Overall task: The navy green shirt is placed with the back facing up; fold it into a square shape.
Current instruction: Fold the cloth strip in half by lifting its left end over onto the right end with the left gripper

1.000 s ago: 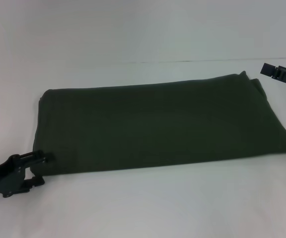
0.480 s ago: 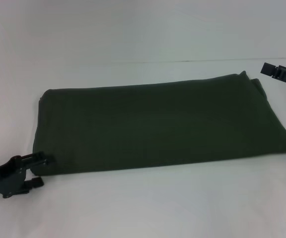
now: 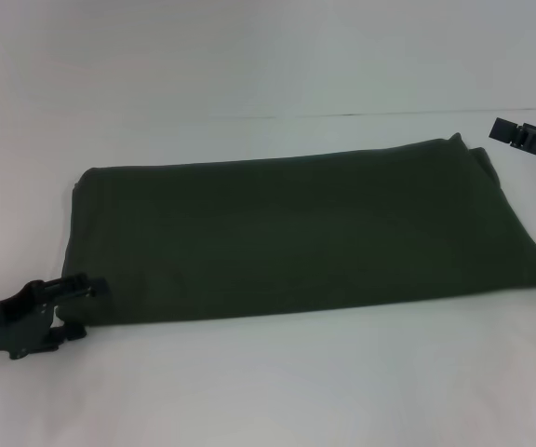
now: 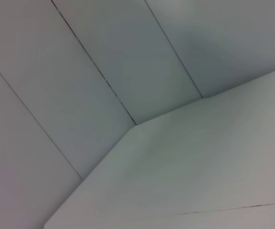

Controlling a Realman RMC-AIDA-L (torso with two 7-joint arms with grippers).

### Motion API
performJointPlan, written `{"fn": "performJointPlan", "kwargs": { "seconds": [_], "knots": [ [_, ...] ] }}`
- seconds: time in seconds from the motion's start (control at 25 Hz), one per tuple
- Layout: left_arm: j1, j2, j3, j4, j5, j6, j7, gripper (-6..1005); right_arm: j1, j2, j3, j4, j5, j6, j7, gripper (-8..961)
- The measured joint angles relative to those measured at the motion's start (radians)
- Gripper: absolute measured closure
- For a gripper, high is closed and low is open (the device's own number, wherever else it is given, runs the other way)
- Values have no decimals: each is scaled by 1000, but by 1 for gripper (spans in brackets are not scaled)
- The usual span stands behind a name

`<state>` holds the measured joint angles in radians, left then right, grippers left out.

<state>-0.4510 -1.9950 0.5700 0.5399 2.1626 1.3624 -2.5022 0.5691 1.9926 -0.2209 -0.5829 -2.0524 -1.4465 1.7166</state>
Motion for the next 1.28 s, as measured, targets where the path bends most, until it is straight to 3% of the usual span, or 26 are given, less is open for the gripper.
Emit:
{"fn": "performJointPlan", "kwargs": {
  "seconds": [0.6, 1.28],
  "knots": [
    [2, 12, -3, 9, -1, 8, 2, 112, -12, 0, 0, 0, 0, -2, 0, 29],
    [-1, 2, 10, 2, 13, 2, 3, 111, -17, 0, 0, 0, 8, -7, 0, 29]
  ]
}}
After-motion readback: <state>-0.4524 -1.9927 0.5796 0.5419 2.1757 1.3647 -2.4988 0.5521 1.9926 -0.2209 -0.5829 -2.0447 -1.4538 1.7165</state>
